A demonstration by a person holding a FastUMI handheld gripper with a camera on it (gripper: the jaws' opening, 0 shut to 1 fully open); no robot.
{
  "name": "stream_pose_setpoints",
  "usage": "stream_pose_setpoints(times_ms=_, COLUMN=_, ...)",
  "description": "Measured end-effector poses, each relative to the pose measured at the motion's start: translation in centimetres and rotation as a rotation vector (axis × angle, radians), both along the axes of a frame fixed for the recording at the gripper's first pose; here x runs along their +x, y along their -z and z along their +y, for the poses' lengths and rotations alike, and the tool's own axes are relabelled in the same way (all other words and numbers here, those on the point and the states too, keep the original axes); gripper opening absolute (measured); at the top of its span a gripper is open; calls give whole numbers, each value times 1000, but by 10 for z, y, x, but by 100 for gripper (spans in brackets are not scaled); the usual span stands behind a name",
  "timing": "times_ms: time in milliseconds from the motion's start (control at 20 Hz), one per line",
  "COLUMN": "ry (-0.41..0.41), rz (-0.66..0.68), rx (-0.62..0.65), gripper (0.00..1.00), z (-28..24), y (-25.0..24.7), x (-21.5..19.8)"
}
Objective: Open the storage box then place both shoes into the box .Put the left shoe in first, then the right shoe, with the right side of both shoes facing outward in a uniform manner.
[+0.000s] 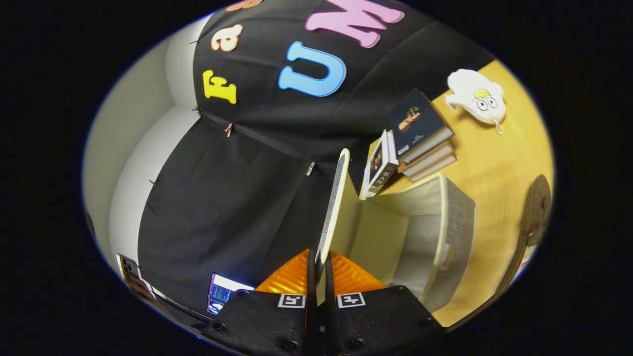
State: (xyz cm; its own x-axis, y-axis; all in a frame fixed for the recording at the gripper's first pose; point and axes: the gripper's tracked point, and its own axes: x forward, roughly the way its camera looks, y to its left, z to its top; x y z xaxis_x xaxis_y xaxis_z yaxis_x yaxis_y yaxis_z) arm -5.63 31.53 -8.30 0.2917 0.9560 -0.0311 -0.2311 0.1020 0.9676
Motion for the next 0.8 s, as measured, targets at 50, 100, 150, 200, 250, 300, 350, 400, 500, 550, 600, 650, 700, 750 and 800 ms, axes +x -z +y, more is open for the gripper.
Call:
stream_pose_setpoints(times_ms=50, ry=-9, rz=-16, rx=1, gripper=9, z=11, y=-11, x=-3)
stream_pose_setpoints(times_ms=100, ry=-19, rz=-31, rx=1, gripper=9, z=23, y=-20, x=-5)
stream_pose_setpoints(times_ms=150, ry=-32, rz=-47, rx=-2, gripper=9, z=36, y=-27, x=-9)
stream_pose_setpoints(times_ms=200, ry=-41, rz=-63, rx=-11, gripper=9, z=49, y=-31, x=-11)
stream_pose_setpoints(times_ms=250, ry=-52, rz=-72, rx=-19, gripper=9, z=61, y=-35, x=-14)
stream_pose_setpoints(times_ms=300, ry=-61, rz=-82, rx=-22, gripper=9, z=73, y=-39, x=-18)
stream_pose_setpoints(times_ms=350, ry=-65, rz=-89, rx=-28, gripper=11, z=85, y=-42, x=-19)
stream_pose_setpoints(times_ms=400, ry=-73, rz=-96, rx=-31, gripper=11, z=96, y=-45, x=-21)
stream_pose_setpoints(times_ms=500, ry=-86, rz=-123, rx=-52, gripper=16, z=114, y=-47, x=-26)
stream_pose_setpoints(times_ms=550, ry=-98, rz=-136, rx=-61, gripper=16, z=124, y=-49, x=-27)
stream_pose_setpoints(times_ms=600, ry=-107, rz=-147, rx=-69, gripper=19, z=131, y=-53, x=-28)
stream_pose_setpoints(times_ms=650, ry=-119, rz=-153, rx=-69, gripper=24, z=137, y=-55, x=-31)
stream_pose_setpoints(times_ms=700, ry=-127, rz=-158, rx=-68, gripper=31, z=142, y=-55, x=-34)
stream_pose_setpoints(times_ms=750, ry=-133, rz=-164, rx=-74, gripper=38, z=143, y=-56, x=-37)
stream_pose_setpoints(times_ms=800, ry=-132, rz=-173, rx=-87, gripper=47, z=145, y=-53, x=-39)
